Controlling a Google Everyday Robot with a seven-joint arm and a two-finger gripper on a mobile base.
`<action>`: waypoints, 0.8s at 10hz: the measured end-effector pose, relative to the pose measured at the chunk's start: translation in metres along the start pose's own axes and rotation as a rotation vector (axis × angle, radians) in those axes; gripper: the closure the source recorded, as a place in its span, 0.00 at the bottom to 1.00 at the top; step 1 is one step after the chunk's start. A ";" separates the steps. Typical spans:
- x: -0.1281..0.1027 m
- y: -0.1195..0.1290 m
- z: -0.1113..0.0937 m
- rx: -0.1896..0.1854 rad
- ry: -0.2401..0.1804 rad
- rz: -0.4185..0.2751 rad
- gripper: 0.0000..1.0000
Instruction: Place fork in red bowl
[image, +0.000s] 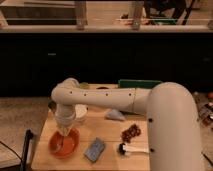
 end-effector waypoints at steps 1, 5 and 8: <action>0.001 -0.001 0.000 -0.002 -0.001 -0.006 0.64; 0.005 -0.001 -0.005 -0.013 -0.005 -0.018 0.24; 0.008 -0.002 -0.008 -0.021 -0.007 -0.025 0.20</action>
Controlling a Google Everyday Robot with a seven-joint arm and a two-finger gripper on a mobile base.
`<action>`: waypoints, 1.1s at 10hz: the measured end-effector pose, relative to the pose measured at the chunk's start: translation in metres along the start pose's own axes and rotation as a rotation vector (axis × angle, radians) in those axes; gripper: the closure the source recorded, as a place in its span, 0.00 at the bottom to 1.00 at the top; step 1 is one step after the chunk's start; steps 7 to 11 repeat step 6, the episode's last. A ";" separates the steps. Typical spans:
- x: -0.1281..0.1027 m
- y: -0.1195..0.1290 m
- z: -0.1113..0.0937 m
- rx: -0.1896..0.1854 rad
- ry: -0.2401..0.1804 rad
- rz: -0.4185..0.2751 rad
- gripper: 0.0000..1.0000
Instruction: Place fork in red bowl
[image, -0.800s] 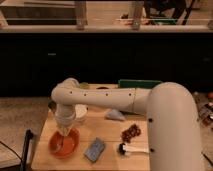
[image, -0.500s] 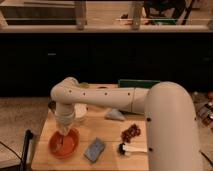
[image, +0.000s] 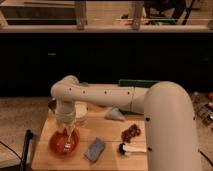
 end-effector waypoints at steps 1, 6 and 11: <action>0.001 -0.001 0.000 -0.003 -0.002 -0.004 0.20; 0.004 -0.007 -0.015 -0.007 0.025 -0.009 0.20; 0.004 -0.007 -0.015 -0.007 0.025 -0.009 0.20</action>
